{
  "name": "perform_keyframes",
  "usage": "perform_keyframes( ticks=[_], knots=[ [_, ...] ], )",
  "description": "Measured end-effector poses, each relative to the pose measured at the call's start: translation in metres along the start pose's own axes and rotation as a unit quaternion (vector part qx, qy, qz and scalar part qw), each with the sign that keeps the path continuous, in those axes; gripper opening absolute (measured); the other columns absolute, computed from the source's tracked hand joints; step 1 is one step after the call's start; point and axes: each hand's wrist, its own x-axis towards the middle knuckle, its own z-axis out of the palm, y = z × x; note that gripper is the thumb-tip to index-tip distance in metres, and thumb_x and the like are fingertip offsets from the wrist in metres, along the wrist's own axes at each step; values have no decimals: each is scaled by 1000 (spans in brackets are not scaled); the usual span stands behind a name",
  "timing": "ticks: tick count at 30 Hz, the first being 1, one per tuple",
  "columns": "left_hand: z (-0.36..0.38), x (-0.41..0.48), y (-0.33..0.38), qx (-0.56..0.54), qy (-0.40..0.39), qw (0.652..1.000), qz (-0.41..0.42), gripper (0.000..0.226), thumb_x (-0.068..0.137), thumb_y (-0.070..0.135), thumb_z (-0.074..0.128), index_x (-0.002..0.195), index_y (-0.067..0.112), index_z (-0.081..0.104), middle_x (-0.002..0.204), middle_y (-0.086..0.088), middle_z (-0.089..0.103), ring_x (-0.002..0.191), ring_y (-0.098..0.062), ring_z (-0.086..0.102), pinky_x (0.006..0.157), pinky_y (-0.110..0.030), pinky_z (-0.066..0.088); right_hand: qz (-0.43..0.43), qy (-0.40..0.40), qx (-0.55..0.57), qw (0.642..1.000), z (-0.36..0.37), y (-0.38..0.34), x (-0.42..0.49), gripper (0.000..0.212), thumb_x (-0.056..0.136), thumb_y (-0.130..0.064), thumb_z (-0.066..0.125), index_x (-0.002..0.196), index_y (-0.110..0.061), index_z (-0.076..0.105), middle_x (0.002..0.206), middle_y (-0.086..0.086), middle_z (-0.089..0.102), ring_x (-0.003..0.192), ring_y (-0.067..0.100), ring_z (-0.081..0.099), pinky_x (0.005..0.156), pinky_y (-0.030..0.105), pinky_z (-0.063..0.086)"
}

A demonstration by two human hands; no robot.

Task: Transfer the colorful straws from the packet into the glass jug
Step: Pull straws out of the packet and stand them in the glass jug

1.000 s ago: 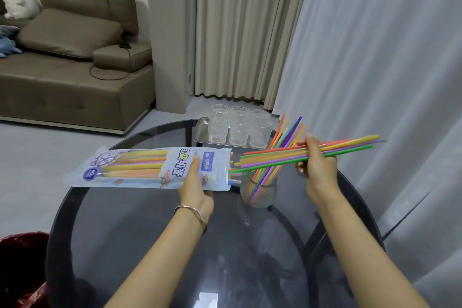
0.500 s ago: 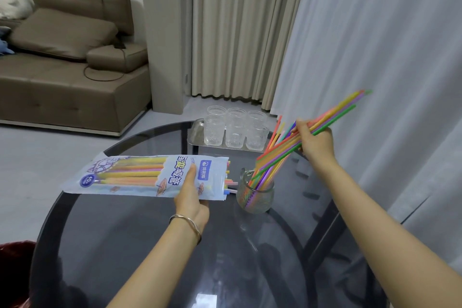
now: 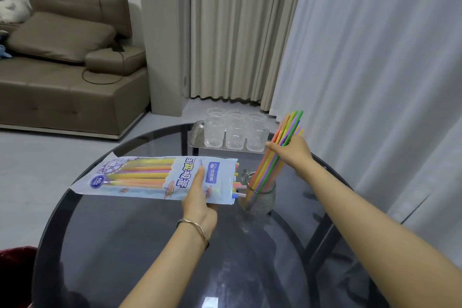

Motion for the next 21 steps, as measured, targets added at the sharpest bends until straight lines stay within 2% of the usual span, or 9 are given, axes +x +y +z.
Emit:
perform_keyframes(
  ticks=[3,5,9,11,12,14,16,18,21],
  knots=[
    [1,-5,1,-7,-3,1000,1,41,89,22,61,129,20,52,115,-5,64,86,-18,64,85,-44,51,5,18,15,1000,-7,4,-4,48,80,-35,70,113,-3,56,109,13,65,99,31,62,87,49,52],
    [1,-8,2,-6,-9,1000,1,39,89,22,61,127,21,53,117,-5,64,86,-17,64,85,-44,50,15,36,26,999,-13,4,-9,50,81,-34,71,116,-5,48,111,10,60,100,29,61,87,50,52],
    [1,-17,3,0,-27,1000,1,36,89,21,61,124,21,55,119,-6,64,89,-18,64,92,-47,50,23,66,34,997,-17,1,-41,31,89,-32,61,101,-10,43,94,4,57,77,21,61,64,32,53],
    [0,-24,4,11,-35,999,8,36,89,22,62,124,21,56,120,-5,65,92,-18,64,98,-50,48,34,28,132,990,-7,-2,-65,29,94,-32,52,104,-5,52,86,5,61,67,16,61,51,22,50],
    [-1,-27,5,20,-40,999,16,38,89,22,62,126,21,56,120,-5,65,96,-20,65,99,-50,47,50,3,214,976,1,-5,-79,30,96,-32,48,104,-4,55,81,5,62,64,15,61,49,21,50],
    [-2,-32,5,47,-53,997,41,41,87,24,64,127,19,57,121,-4,67,103,-21,66,96,-48,50,100,-47,397,911,18,-12,-105,33,97,-36,44,104,-7,57,84,7,65,70,18,63,59,26,54],
    [-6,-38,6,75,-72,992,77,40,84,25,67,123,16,62,112,-2,71,89,-12,71,79,-35,58,144,-87,535,828,34,-14,-124,40,96,-45,41,111,-12,58,96,5,66,80,19,65,67,31,54],
    [-10,-44,6,118,-95,983,106,42,80,25,70,120,10,64,107,-4,73,81,-9,72,66,-29,59,178,-107,604,769,45,-16,-134,45,92,-55,39,108,-19,60,99,1,68,77,18,64,64,31,51],
    [-14,-51,7,190,-149,962,125,51,74,30,75,119,9,64,113,-9,72,100,-25,70,79,-53,56,208,-81,645,731,52,-20,-141,47,87,-63,41,83,-20,61,71,0,63,53,16,54,45,20,42]
  ],
)
